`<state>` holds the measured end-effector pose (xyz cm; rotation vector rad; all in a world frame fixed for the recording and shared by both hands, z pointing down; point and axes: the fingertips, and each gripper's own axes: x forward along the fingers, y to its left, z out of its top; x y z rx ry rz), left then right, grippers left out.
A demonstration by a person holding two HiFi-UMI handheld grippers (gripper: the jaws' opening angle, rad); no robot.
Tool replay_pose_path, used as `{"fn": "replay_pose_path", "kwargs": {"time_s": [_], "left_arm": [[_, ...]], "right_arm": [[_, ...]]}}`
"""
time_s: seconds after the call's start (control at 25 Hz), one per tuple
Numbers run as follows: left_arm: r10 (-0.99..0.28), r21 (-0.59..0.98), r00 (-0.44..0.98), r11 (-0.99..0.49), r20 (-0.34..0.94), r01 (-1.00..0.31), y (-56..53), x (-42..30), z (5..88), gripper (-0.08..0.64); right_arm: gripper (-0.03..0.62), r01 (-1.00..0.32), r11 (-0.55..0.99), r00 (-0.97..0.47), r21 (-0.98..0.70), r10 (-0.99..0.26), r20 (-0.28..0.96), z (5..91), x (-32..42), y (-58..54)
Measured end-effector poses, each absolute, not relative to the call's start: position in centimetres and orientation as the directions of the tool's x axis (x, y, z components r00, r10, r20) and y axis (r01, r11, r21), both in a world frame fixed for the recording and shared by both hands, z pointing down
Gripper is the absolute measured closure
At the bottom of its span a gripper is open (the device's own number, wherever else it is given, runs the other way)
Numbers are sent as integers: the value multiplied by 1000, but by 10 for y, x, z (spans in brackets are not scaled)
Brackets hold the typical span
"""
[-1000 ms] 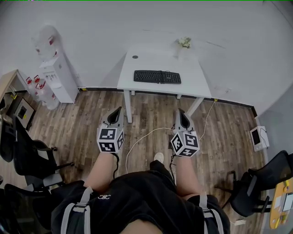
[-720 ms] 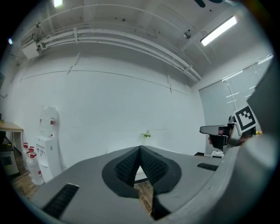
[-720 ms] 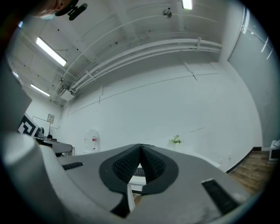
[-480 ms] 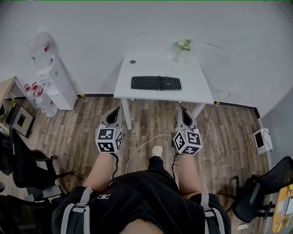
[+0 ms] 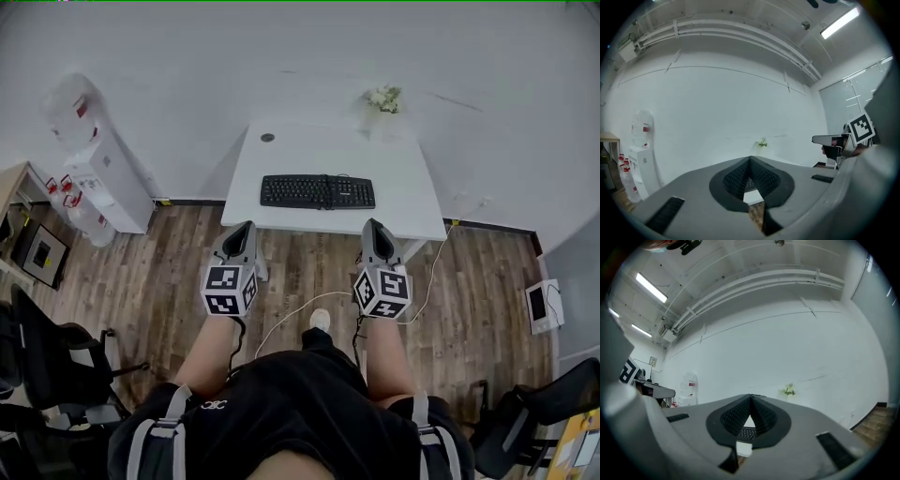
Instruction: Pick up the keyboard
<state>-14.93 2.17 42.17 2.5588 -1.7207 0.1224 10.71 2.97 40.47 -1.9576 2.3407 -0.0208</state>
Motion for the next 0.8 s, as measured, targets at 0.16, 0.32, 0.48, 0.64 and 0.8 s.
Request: {"fn": "replay_pose_path", "kwargs": {"time_s": [0.16, 0.32, 0.48, 0.64, 0.8], "left_arm": [[-925, 8, 360, -362, 118, -932, -28, -136, 428, 549], [-927, 11, 351, -353, 134, -935, -80, -119, 430, 549], [-926, 17, 350, -351, 143, -936, -135, -97, 430, 549], [-925, 12, 351, -353, 145, -936, -183, -73, 428, 549], [-927, -1, 344, -348, 147, -937, -221, -58, 424, 549]], "right_arm": [[591, -982, 171, -169, -81, -985, -38, 412, 126, -24], [591, -982, 171, -169, -77, -985, -24, 416, 144, -74], [590, -981, 182, -183, -67, -983, 1, 419, 163, -130], [591, -978, 203, -204, -56, -979, 10, 418, 181, -180], [590, -974, 214, -215, -80, -976, 12, 418, 196, -222]]}}
